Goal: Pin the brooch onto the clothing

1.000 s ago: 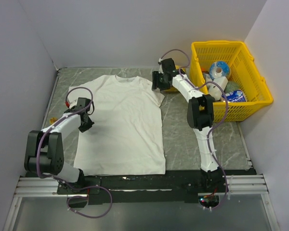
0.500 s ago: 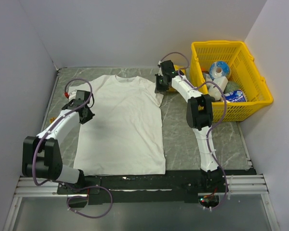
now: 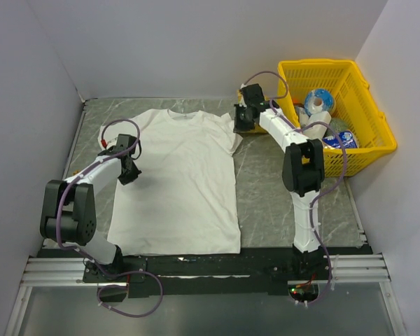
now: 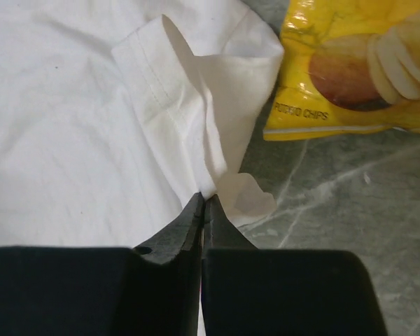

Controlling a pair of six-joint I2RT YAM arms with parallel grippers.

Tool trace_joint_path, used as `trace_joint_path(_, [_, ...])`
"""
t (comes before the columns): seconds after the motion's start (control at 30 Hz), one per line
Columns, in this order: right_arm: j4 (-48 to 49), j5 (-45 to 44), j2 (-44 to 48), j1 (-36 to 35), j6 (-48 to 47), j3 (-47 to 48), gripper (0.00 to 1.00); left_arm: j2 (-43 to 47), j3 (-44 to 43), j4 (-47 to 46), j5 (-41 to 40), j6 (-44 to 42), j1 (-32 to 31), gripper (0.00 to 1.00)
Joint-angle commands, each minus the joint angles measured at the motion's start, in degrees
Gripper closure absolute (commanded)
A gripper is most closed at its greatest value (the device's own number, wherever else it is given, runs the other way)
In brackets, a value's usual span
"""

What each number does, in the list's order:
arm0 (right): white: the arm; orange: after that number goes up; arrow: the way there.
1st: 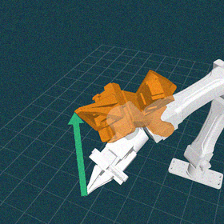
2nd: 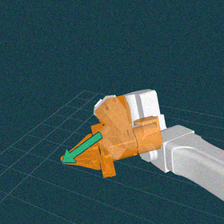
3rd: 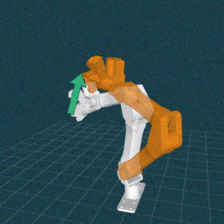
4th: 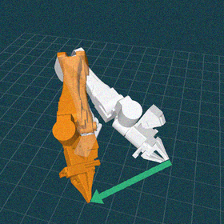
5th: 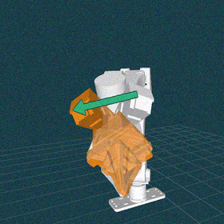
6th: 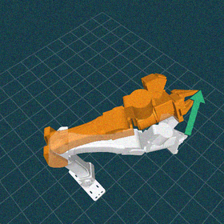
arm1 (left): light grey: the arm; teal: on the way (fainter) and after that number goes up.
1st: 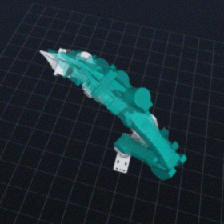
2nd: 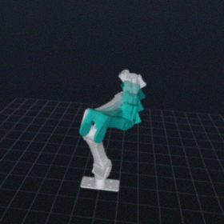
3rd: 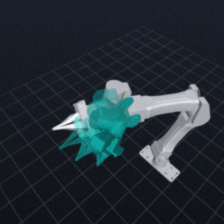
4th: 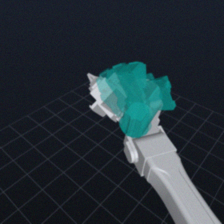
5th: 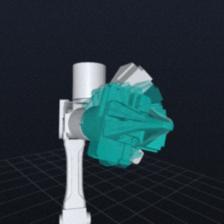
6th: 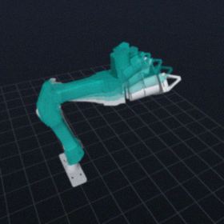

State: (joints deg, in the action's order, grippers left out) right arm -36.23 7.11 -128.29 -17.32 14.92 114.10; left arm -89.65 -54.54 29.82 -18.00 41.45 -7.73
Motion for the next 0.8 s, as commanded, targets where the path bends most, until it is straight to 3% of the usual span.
trace_joint_path(0.0, [1.34, -0.18, 3.75, 2.46, 2.40, -2.83, 0.85, -0.70, -0.12, -1.17, -0.46, 0.47, -0.27, 0.99])
trace_joint_path(0.07, [3.16, 0.09, 4.53, 2.73, 2.31, -4.93, 0.36, -0.79, 0.22, -1.70, -0.02, 0.21, -0.36, 0.99])
trace_joint_path(0.13, [5.98, 0.09, 7.08, 2.99, 2.13, -9.76, 0.21, -0.79, 0.32, -1.87, 0.07, 0.03, -0.36, 0.99])
trace_joint_path(0.2, [10.20, -0.26, 10.23, 3.08, 2.40, -14.84, 0.13, -0.97, 0.49, -2.14, 0.16, 0.03, -0.45, 0.99])
trace_joint_path(0.4, [12.15, 1.41, 10.17, 4.49, 3.36, -17.78, 0.16, -1.85, 0.14, -2.23, 0.25, -0.41, -1.06, 0.99])
trace_joint_path(0.57, [12.85, 3.60, 6.13, 4.67, 3.63, -16.38, 0.34, -2.20, 0.05, -2.49, 0.33, -0.76, -1.41, 0.99])
trace_joint_path(0.77, [9.26, 1.85, -0.55, 4.58, 5.47, -10.49, 0.40, -2.64, -0.30, -2.58, 0.60, -1.02, -1.68, 0.99])
